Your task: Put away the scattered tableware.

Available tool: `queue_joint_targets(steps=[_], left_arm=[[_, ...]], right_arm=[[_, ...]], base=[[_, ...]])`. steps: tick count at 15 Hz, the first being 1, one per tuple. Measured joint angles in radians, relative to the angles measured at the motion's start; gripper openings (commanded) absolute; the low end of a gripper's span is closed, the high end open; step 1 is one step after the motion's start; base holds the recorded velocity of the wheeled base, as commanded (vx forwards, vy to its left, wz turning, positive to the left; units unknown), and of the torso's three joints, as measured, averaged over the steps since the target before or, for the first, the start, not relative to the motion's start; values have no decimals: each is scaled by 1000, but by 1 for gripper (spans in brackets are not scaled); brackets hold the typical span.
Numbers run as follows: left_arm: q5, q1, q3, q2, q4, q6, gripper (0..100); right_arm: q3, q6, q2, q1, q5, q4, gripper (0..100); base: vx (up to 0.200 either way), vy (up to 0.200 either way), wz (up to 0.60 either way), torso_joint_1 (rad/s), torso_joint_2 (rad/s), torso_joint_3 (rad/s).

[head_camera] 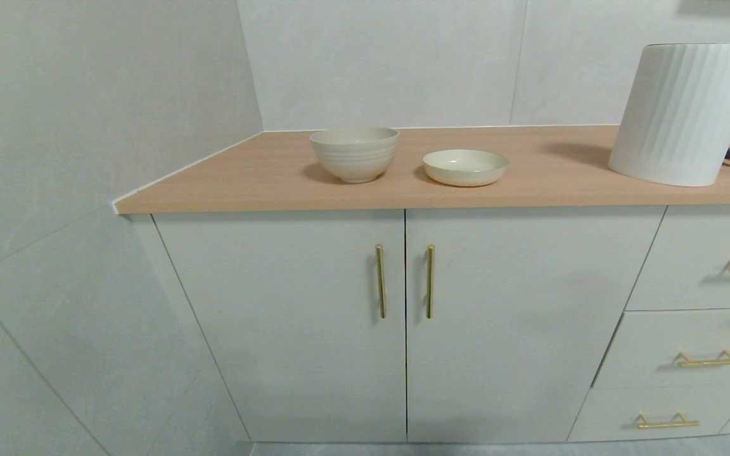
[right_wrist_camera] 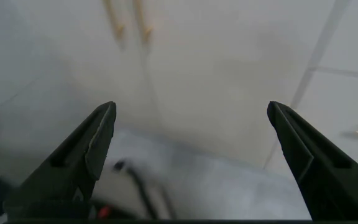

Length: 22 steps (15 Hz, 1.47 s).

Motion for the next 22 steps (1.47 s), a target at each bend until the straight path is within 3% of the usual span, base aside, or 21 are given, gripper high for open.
queue_joint_targets(steps=[2, 4, 8, 13, 22], left_arm=[[0, 0, 0, 0, 0, 0, 100], [0, 0, 0, 0, 0, 0, 100], [0, 0, 0, 0, 0, 0, 100], [0, 0, 0, 0, 0, 0, 100], [0, 0, 0, 0, 0, 0, 100]], right_arm=[[-68, 12, 223, 97, 14, -100, 100], [-128, 43, 460, 210, 23, -290, 100], [-264, 98, 849, 349, 30, -534, 100], [-494, 116, 1149, 393, 33, -591, 100], [-545, 230, 1423, 443, 21, -881, 100]], base=[[0, 0, 0, 0, 0, 0], [0, 0, 0, 0, 0, 0], [0, 0, 0, 0, 0, 0], [0, 0, 0, 0, 0, 0], [0, 0, 0, 0, 0, 0]])
